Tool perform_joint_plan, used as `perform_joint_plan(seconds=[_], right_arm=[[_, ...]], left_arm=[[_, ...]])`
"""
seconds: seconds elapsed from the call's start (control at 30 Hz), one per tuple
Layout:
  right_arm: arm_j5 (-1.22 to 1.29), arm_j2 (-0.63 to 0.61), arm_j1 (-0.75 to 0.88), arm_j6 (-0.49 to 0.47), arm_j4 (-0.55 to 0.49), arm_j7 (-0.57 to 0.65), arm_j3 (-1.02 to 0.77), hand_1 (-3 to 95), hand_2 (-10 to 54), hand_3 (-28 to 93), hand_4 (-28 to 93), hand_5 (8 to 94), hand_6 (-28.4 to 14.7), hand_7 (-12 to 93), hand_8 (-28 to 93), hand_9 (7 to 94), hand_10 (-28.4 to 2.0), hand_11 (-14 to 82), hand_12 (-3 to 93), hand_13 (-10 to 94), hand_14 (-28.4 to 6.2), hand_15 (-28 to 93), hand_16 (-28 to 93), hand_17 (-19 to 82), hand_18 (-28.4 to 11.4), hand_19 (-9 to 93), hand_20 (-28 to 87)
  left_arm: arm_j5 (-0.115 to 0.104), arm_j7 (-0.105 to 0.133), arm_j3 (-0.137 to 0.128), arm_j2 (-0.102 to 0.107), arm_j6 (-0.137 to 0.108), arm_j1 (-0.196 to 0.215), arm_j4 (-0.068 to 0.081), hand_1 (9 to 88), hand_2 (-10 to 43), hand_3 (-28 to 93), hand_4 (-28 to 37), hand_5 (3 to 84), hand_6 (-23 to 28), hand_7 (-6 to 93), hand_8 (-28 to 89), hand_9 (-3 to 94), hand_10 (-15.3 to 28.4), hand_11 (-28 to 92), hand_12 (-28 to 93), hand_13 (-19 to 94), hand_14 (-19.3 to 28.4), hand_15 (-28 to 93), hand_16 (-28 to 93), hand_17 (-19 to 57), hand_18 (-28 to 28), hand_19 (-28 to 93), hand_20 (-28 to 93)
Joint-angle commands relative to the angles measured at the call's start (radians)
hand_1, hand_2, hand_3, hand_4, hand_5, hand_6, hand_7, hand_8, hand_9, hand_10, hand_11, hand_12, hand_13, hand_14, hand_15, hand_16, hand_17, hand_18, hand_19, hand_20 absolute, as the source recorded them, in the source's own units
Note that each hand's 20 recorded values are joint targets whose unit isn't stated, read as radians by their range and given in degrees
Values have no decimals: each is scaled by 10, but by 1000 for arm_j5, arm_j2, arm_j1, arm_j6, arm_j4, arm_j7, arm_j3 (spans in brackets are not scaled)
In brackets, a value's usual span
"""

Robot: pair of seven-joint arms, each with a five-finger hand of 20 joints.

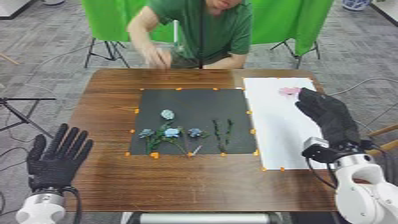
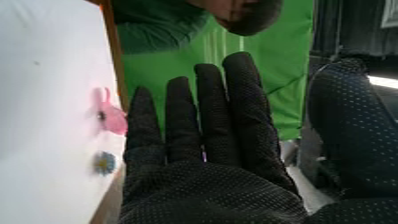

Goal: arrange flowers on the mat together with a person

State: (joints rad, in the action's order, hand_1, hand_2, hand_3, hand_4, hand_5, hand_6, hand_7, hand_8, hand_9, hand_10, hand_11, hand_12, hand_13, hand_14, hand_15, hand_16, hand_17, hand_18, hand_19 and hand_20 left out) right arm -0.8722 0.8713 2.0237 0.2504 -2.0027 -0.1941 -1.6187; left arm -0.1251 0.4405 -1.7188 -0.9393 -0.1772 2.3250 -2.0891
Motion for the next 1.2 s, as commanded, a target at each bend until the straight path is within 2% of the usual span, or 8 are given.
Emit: perform_joint_plan(seconds=[0.03, 0.17, 0.43, 0.53, 0.6, 0.8, 1.07, 1.2], right_arm=[[-501, -31, -15, 92, 12, 137, -31, 296, 14, 720, -217, 535, -7, 148, -119, 469, -89, 57, 99, 328, -71, 109, 79, 225, -90, 17, 275], [-825, -71, -109, 130, 69, 265, 39, 321, -11, 732, -219, 522, -1, 156, -121, 449, -85, 53, 98, 314, -70, 107, 70, 223, -91, 18, 273], [-1128, -127, -334, 175, 217, 406, 228, 430, -52, 758, -255, 476, 18, 194, -142, 435, -66, 53, 97, 314, -58, 116, 51, 230, -77, 16, 257], [-1242, -131, -400, 248, 267, 477, 304, 448, -66, 771, -266, 458, 21, 211, -149, 418, -61, 49, 97, 301, -51, 113, 45, 231, -72, 29, 267], [-1292, -120, -475, 203, 303, 555, 362, 457, -74, 778, -272, 451, 23, 217, -155, 407, -59, 45, 96, 294, -47, 111, 42, 232, -71, 37, 270], [-1346, -136, -637, 91, 416, 681, 486, 475, -82, 778, -279, 441, 24, 220, -160, 396, -64, 43, 95, 287, -63, 108, 39, 234, -83, 72, 275], [-1324, -146, -801, 10, 541, 725, 624, 511, -94, 766, -282, 430, 18, 211, -155, 385, -71, 46, 93, 306, -73, 113, 52, 243, -99, 147, 271], [-1274, -130, -866, -95, 604, 761, 672, 513, -95, 764, -283, 430, 18, 208, -154, 373, -73, 44, 92, 309, -74, 114, 61, 246, -104, 177, 274]], left_arm=[[3, -20, 11, -1, -6, 1, 7, 256, 147, 679, -283, 428, 59, 72, -94, 386, 126, 144, 50, 290, 133, 266, -80, -26, 113, 258, 111], [5, -18, 15, 1, -5, -5, 9, 256, 147, 678, -283, 428, 59, 72, -94, 386, 126, 144, 49, 290, 132, 266, -80, -26, 113, 258, 111], [11, -20, 18, -5, -7, -4, 9, 258, 146, 677, -283, 431, 57, 74, -94, 385, 125, 144, 50, 290, 130, 265, -80, -26, 113, 257, 110], [39, -26, 24, -8, -19, -6, 11, 257, 146, 678, -283, 430, 56, 74, -94, 386, 124, 146, 51, 290, 129, 265, -80, -26, 113, 258, 110], [27, -22, 23, -10, -13, 2, 8, 258, 147, 677, -283, 429, 57, 74, -95, 386, 124, 146, 50, 290, 129, 264, -80, -26, 113, 258, 110], [28, -16, 28, -9, -7, 0, 10, 257, 146, 678, -283, 429, 57, 72, -94, 385, 124, 145, 50, 290, 130, 263, -80, -27, 113, 258, 110], [19, -5, 27, -10, -9, 8, 7, 259, 147, 675, -283, 428, 58, 72, -94, 385, 125, 145, 50, 290, 130, 263, -80, -26, 113, 258, 110], [16, 0, 30, -10, -9, 9, 7, 258, 148, 675, -283, 428, 58, 72, -93, 385, 125, 145, 50, 290, 130, 265, -79, -27, 113, 258, 110]])
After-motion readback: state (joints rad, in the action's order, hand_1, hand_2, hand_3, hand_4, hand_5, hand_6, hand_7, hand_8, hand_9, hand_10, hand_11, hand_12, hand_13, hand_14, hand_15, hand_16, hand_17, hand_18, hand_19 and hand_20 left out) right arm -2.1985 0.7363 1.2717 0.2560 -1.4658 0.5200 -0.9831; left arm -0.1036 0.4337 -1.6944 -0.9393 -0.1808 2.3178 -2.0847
